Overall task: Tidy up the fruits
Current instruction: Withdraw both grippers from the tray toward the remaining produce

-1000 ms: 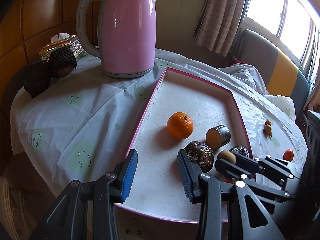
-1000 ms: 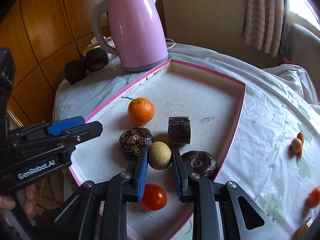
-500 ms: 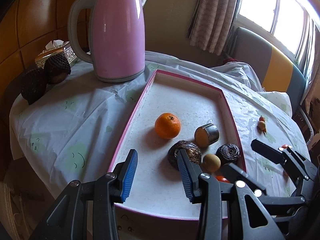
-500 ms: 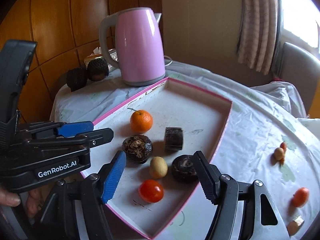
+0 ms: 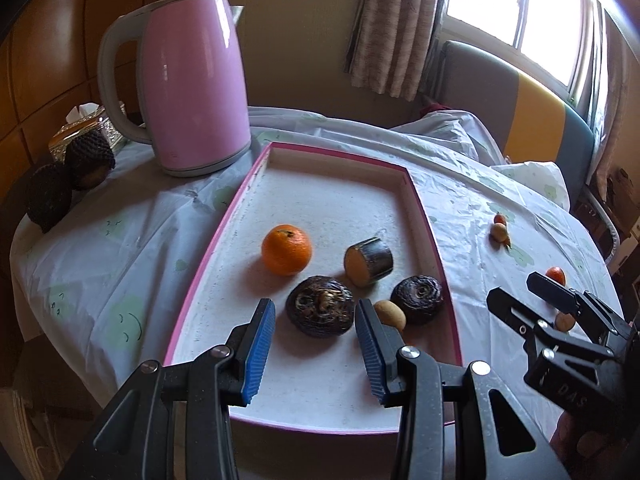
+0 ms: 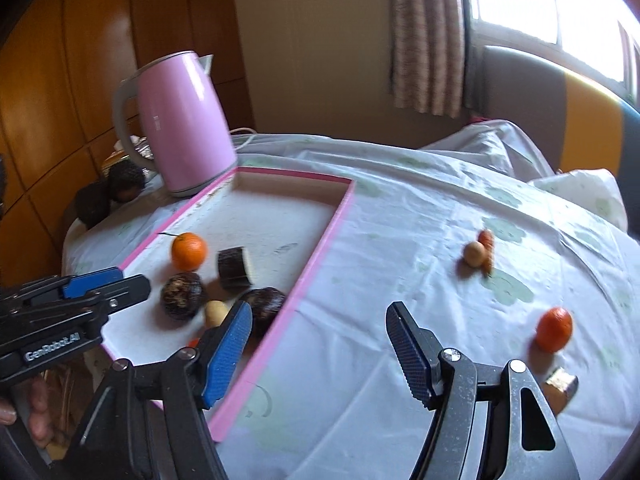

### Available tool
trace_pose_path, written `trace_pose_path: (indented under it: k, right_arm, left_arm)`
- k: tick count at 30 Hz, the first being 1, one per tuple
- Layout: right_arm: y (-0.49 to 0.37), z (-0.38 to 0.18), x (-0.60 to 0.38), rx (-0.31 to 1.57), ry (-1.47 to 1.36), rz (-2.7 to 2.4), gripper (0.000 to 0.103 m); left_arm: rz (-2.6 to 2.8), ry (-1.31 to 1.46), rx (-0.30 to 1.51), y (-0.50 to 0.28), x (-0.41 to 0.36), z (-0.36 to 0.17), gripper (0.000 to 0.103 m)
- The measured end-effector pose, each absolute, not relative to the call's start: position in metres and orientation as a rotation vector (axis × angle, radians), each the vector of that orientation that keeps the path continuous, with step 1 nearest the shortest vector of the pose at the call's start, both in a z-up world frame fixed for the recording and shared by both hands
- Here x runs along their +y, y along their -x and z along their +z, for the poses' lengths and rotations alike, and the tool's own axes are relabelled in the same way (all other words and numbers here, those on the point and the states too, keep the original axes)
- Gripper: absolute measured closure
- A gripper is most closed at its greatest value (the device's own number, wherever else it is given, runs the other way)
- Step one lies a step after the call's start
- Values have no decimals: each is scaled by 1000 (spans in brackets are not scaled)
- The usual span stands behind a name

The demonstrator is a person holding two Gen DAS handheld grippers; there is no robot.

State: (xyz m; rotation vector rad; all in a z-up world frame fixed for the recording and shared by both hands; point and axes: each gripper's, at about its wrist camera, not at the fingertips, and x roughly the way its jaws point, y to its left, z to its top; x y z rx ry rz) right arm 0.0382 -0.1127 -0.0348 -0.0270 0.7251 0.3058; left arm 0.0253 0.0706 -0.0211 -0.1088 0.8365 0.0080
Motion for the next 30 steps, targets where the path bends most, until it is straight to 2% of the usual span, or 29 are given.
trace_pose_path:
  k: [30]
  right_arm:
    - [-35,-44,-272,711,-190,-92,32]
  left_arm:
    - [-259,-23,876,-66,-46,-21,61]
